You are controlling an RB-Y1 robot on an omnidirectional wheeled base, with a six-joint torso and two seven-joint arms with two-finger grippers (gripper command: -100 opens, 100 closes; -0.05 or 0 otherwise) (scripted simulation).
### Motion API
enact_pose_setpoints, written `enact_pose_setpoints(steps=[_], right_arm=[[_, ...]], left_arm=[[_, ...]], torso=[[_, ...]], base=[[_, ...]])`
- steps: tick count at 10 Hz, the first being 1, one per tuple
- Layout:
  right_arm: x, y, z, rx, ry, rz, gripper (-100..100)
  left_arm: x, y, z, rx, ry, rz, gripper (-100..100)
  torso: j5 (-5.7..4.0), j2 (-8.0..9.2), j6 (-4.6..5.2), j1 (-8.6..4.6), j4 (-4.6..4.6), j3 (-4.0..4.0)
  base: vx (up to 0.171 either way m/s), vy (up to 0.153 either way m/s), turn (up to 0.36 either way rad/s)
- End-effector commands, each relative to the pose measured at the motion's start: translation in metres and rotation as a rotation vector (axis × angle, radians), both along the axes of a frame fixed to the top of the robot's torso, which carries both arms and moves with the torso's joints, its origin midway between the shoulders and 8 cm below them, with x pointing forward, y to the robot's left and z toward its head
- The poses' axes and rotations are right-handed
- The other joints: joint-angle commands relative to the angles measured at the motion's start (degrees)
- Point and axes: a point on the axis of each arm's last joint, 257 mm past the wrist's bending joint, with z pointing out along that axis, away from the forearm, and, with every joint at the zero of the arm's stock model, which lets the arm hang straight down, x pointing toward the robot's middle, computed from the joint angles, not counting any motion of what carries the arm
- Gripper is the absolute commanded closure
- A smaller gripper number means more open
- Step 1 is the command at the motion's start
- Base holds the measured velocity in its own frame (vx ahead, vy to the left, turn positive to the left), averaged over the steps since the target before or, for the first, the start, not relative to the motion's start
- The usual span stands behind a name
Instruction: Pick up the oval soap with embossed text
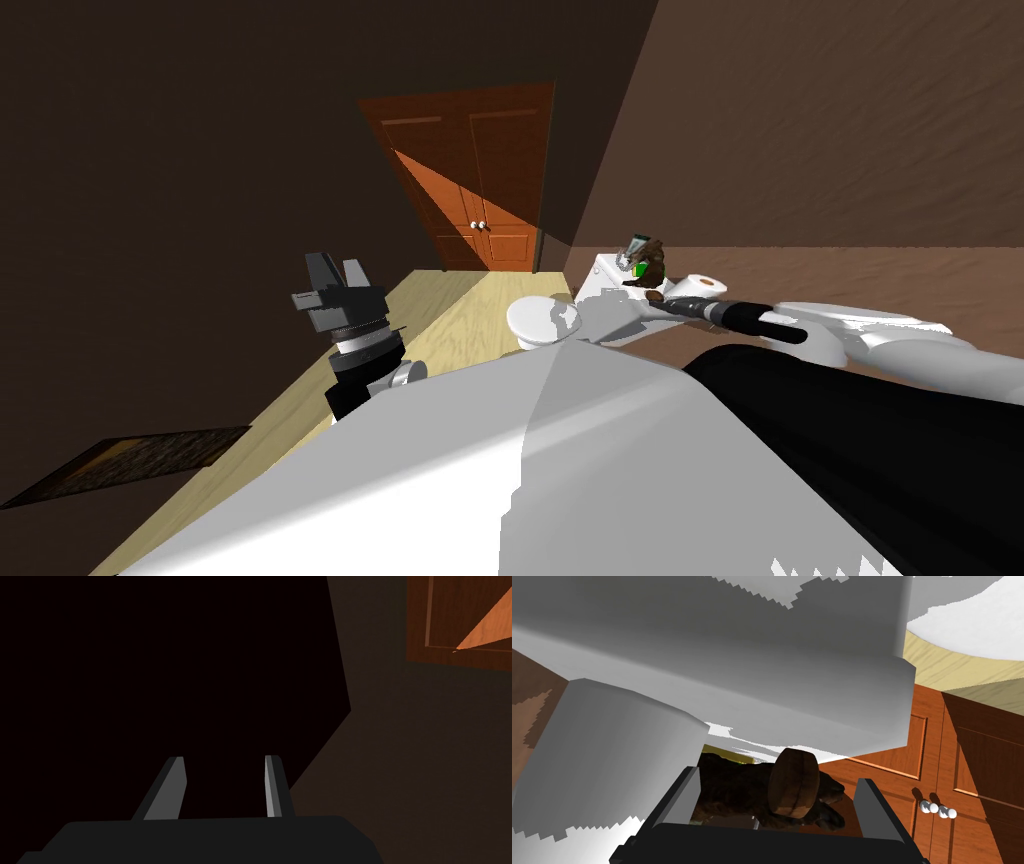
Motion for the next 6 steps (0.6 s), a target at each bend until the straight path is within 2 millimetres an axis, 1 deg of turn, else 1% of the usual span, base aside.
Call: enact_pose_setpoints(steps=[1,2,5,6], right_arm=[[-0.009,-0.004,-0.004,0.007,-0.004,0.002,-100],[-0.011,-0.007,-0.003,0.003,-0.003,-0.003,-100],[-0.032,-0.016,-0.012,0.012,-0.006,-0.012,-100],[-0.032,-0.016,-0.012,0.012,-0.006,-0.012,-100]], left_arm=[[0.000,0.000,0.000,0.000,0.000,0.000,0],[0.000,0.000,0.000,0.000,0.000,0.000,0],[0.000,0.000,0.000,0.000,0.000,0.000,0],[0.000,0.000,0.000,0.000,0.000,0.000,0]], torso=[[0.00,0.00,0.00,0.00,0.00,0.00],[0.01,0.00,0.00,0.02,0.00,0.00],[-0.01,0.09,0.00,-0.04,0.02,0.05],[-0.01,0.06,0.00,-0.04,0.02,0.04]], base=[[0.046,0.046,0.013],[0.027,0.027,0.000],[0.027,0.027,0.011],[0.033,0.021,0.000]])
